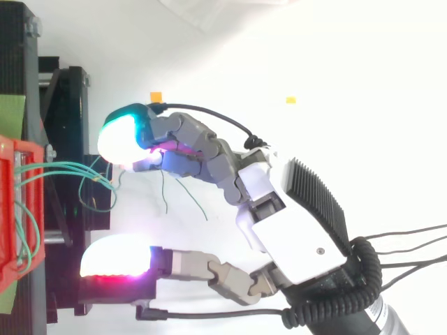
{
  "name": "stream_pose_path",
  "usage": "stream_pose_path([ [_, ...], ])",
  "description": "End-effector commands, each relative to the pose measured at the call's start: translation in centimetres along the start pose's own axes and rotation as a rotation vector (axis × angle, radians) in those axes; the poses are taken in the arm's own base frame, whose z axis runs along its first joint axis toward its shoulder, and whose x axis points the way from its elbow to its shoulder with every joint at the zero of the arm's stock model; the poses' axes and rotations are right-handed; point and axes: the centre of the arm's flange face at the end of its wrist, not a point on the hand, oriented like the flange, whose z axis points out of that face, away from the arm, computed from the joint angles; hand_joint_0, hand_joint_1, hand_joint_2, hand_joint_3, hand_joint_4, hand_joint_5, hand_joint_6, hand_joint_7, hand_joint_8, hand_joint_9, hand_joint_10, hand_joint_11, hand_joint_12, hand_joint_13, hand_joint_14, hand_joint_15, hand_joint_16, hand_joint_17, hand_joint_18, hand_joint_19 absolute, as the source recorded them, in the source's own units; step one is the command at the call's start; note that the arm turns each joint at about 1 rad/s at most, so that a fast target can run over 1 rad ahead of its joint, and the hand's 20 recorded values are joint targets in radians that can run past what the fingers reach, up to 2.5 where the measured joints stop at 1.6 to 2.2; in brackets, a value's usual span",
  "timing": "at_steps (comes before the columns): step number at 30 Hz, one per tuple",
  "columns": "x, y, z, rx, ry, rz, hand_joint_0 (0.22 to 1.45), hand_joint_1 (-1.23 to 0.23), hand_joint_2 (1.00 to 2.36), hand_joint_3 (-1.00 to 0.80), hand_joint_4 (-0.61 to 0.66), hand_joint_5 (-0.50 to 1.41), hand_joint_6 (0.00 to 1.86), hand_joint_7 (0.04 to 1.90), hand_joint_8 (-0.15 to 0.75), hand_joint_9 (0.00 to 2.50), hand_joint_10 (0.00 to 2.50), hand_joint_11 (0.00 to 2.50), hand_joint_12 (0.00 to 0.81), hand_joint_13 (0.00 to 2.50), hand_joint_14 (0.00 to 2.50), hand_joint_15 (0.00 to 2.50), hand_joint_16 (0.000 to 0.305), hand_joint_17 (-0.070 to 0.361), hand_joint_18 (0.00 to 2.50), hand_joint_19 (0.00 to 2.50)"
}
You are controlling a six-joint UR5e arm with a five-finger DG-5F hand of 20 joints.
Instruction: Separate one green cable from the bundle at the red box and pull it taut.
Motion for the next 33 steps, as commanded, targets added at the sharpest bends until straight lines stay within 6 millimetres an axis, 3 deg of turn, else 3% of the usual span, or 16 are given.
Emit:
stream_pose_path([
  [1, 0.0, 0.0, -0.2, 0.014, -0.007, 0.003, 0.34, -0.57, 1.0, -0.5, 0.38, -0.09, 0.5, 0.83, 0.392, 0.81, 0.01, 0.44, 0.482, 0.64, 0.01, 0.46, 0.094, 0.212, 0.82, 0.47],
  [8, 1.0, -1.9, -0.1, 0.023, -0.014, 0.004, 0.35, -0.57, 1.0, -0.5, 0.37, -0.1, 0.5, 0.83, 0.392, 0.81, 0.01, 0.44, 0.482, 0.64, 0.01, 0.46, 0.094, 0.211, 0.82, 0.48],
  [23, 1.2, 0.4, 0.2, 0.014, -0.039, -0.006, 0.35, -0.58, 1.0, -0.5, 0.37, -0.1, 0.5, 0.83, 0.389, 0.81, 0.01, 0.45, 0.479, 0.64, 0.01, 0.46, 0.093, 0.209, 0.81, 0.49],
  [28, 1.8, 0.6, 0.2, 0.038, -0.058, 0.013, 0.35, -0.57, 1.0, -0.5, 0.35, -0.1, 0.5, 0.83, 0.391, 0.81, 0.01, 0.45, 0.478, 0.64, 0.02, 0.46, 0.093, 0.208, 0.8, 0.49],
  [33, 3.4, -0.5, 0.1, 0.041, -0.062, 0.02, 0.35, -0.57, 1.0, -0.5, 0.36, -0.1, 0.5, 0.83, 0.391, 0.81, 0.02, 0.46, 0.477, 0.64, 0.01, 0.47, 0.092, 0.207, 0.8, 0.49],
])
